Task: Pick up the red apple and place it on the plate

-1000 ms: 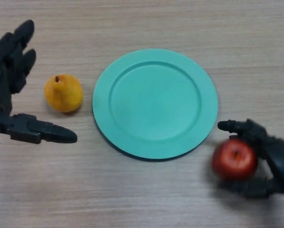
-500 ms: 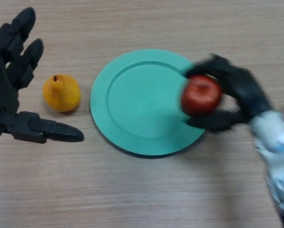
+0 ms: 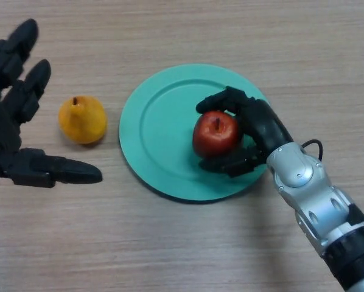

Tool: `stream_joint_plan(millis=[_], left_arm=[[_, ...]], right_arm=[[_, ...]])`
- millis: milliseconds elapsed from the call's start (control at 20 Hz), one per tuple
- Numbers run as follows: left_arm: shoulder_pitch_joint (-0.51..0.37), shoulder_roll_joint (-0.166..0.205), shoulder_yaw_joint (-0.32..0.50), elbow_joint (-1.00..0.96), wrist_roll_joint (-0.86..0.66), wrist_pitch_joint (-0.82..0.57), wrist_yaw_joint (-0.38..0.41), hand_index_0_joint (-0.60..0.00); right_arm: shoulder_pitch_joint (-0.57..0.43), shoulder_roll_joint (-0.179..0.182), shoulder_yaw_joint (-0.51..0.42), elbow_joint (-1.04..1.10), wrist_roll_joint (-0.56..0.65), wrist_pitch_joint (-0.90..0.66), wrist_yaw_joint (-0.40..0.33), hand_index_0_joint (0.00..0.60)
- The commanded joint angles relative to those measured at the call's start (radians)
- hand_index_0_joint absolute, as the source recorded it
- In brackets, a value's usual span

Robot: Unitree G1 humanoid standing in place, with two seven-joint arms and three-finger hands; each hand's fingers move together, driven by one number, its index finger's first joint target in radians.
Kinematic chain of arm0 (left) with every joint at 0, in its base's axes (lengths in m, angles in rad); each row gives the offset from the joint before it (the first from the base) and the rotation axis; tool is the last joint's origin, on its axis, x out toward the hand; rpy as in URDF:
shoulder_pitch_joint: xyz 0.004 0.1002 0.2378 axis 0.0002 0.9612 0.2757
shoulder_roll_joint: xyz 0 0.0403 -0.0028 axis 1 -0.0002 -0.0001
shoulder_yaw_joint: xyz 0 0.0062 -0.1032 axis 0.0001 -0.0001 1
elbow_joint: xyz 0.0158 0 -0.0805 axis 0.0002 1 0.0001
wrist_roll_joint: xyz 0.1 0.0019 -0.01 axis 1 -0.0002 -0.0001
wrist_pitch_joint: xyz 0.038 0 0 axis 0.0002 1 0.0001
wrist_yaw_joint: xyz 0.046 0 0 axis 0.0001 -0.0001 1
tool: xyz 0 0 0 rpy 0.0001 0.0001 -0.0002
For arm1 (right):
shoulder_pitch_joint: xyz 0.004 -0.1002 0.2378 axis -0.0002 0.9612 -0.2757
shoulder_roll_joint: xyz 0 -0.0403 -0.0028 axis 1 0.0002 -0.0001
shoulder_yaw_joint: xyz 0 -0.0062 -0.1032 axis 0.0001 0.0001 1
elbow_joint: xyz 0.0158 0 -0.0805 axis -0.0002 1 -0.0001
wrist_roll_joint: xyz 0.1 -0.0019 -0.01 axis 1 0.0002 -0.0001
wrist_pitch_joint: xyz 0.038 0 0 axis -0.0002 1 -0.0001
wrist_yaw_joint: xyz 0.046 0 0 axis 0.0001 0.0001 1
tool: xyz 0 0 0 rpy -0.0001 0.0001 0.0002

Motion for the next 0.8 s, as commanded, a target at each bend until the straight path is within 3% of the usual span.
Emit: stream_joint_plan(millis=[50, 200, 450, 600, 800], left_arm=[[-0.009, 0.049, 0.100, -0.033, -0.013, -0.196, -0.079, 0.000], [-0.016, 0.049, 0.106, 0.041, 0.009, -0.277, -0.063, 0.000], [-0.013, 0.039, 0.084, 0.118, 0.040, -0.374, -0.036, 0.000], [-0.008, 0.046, 0.091, 0.100, 0.032, -0.361, -0.036, 0.000], [0.010, 0.046, 0.106, 0.073, 0.027, -0.348, -0.045, 0.000]], right_arm=[[-0.004, -0.007, -0.059, -0.124, -0.010, -0.064, 0.088, 0.000], [0.048, -0.007, -0.147, -0.311, 0.037, 0.088, 0.155, 0.000], [0.061, -0.011, -0.300, -0.529, 0.059, 0.151, 0.191, 0.000], [0.172, -0.074, -0.392, -0.755, 0.126, 0.235, 0.198, 0.000], [0.330, -0.125, -0.475, -0.983, 0.235, 0.267, 0.201, 0.000]])
